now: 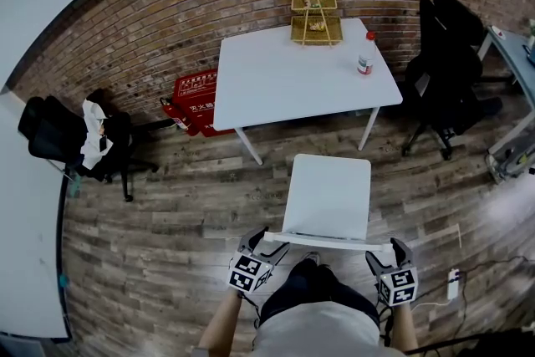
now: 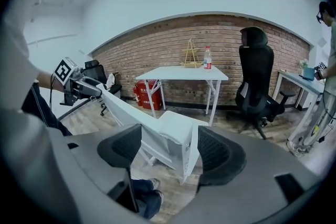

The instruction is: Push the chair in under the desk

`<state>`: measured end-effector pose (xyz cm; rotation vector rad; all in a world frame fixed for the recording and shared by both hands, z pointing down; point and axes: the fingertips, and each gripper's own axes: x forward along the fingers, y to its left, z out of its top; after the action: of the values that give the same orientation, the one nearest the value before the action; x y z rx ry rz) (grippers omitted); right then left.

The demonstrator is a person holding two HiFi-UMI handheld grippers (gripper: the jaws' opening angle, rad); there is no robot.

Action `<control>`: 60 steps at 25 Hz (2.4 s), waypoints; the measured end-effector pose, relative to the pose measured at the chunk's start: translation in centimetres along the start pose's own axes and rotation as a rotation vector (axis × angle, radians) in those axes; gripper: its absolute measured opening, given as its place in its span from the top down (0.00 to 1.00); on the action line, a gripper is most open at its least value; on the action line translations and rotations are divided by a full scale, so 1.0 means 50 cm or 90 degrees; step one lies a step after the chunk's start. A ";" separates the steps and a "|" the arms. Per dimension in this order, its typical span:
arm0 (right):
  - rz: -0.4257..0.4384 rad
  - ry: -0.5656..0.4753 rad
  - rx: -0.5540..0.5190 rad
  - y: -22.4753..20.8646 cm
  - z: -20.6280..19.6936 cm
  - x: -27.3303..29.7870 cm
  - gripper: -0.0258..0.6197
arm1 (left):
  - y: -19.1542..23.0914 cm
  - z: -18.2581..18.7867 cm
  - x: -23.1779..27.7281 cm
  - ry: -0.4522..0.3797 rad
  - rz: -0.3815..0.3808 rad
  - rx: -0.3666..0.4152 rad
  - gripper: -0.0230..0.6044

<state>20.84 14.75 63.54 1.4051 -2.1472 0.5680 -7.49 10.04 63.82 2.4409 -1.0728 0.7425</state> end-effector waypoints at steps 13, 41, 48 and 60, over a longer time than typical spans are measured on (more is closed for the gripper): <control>0.001 -0.001 -0.010 0.015 0.006 0.001 0.47 | 0.000 -0.031 0.022 0.044 -0.020 0.018 0.46; -0.008 0.019 0.000 0.006 0.019 0.017 0.47 | 0.007 -0.024 0.027 0.059 0.016 -0.013 0.46; 0.007 0.022 -0.020 -0.013 0.030 0.040 0.47 | 0.016 -0.019 0.036 0.056 0.031 -0.027 0.46; 0.029 0.018 -0.038 -0.042 0.073 0.091 0.47 | 0.046 0.007 0.059 0.045 0.056 -0.042 0.46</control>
<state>20.57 8.55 63.66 1.3126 -2.1595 0.5342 -7.42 6.72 65.58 2.3072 -1.1654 0.8011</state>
